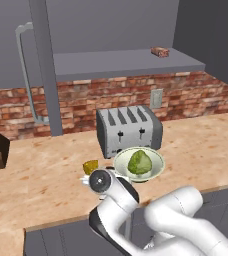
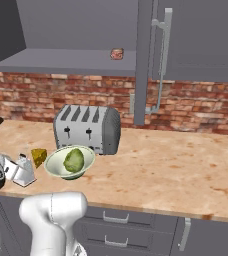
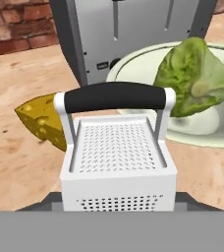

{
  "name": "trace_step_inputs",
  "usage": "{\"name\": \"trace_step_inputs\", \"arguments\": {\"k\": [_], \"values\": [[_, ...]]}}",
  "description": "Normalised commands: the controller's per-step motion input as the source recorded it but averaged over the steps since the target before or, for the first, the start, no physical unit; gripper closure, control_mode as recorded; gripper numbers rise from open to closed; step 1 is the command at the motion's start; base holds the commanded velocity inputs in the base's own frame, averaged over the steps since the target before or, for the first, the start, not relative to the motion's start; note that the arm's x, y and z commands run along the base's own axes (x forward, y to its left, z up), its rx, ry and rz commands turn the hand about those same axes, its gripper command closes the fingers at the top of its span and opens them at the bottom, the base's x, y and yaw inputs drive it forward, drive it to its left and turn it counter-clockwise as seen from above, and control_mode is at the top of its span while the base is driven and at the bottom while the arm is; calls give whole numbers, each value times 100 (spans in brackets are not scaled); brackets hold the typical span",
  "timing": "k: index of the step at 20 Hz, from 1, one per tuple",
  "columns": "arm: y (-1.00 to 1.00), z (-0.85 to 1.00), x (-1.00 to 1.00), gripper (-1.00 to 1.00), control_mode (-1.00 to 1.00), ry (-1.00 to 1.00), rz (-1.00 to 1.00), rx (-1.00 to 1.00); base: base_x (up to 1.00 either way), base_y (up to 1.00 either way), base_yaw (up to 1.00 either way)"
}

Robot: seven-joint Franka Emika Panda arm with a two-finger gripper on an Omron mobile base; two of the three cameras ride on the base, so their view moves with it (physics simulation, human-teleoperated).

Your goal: Pick the cheese from the fridge and the cheese grater from the cabinet and place them next to the salad bowl.

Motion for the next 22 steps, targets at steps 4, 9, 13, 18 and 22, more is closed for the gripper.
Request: {"name": "trace_step_inputs", "arguments": {"k": [4, 9, 13, 18, 22], "values": [[2, -21, 38, 100, -100, -2, 0, -5, 0, 0, 0], [8, -21, 41, 100, -100, 0, 0, 0, 0, 0, 0], [11, -29, 39, 100, -100, 0, 0, 0, 0, 0, 0], [10, -33, 28, 100, -100, 0, 0, 0, 0, 0, 0], [15, -33, 24, 100, -100, 0, 0, 0, 0, 0, 0]]}}
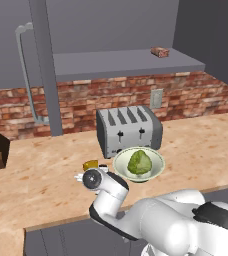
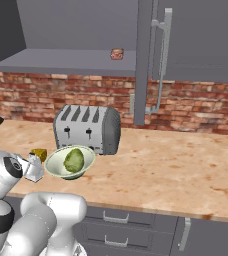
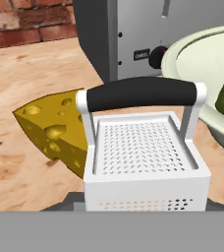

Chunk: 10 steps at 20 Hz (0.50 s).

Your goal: Pick the cheese from the fridge and the cheese grater from the cabinet and place them next to the salad bowl.

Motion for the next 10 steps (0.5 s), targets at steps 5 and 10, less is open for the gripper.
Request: {"name": "trace_step_inputs", "arguments": {"k": [5, 10], "values": [[4, -36, 4, 100, -100, 0, 0, 0, 0, 0, 0], [-4, -42, -9, 100, -100, 0, -1, 0, 0, 0, 0]]}}
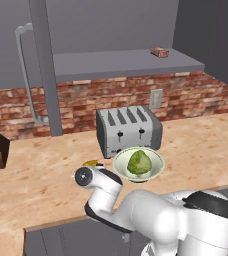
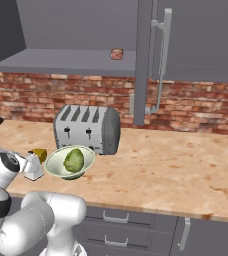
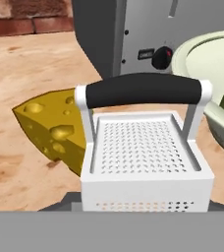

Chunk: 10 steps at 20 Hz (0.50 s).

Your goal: Pick the cheese from the fridge and the cheese grater from the cabinet and place them next to the salad bowl.

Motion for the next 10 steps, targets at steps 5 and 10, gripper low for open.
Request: {"name": "trace_step_inputs", "arguments": {"k": [5, 10], "values": [[-2, -33, -9, -100, -100, -5, -2, 1, 0, 0, 0], [-5, -15, -12, -100, -100, -4, -3, 3, 0, 0, 0]]}}
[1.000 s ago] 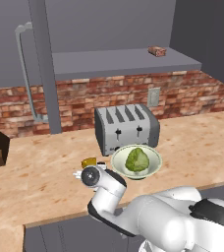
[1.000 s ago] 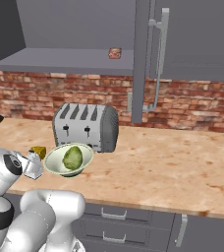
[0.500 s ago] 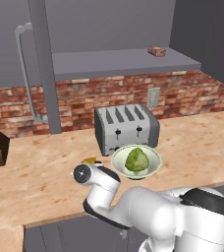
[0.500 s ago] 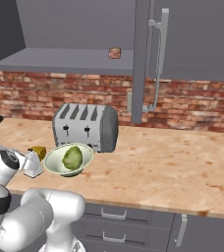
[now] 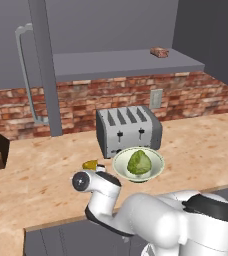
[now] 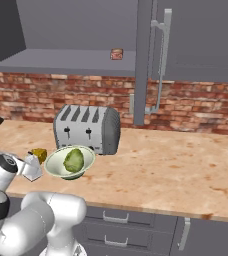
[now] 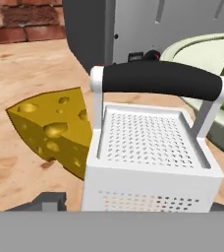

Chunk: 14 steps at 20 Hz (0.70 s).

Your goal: Pick the cheese from the fridge and the cheese grater from the cabinet and place them next to the salad bowl.

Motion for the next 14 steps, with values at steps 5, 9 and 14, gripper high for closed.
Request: {"name": "trace_step_inputs", "arguments": {"k": [5, 9, 14], "values": [[3, 0, -4, -100, -100, 0, -5, 5, 0, 0, 0], [9, -2, -3, -100, -100, 0, -5, 1, 0, 0, 0], [16, 0, -18, -100, -100, -1, -2, 0, 0, 0, 0]]}}
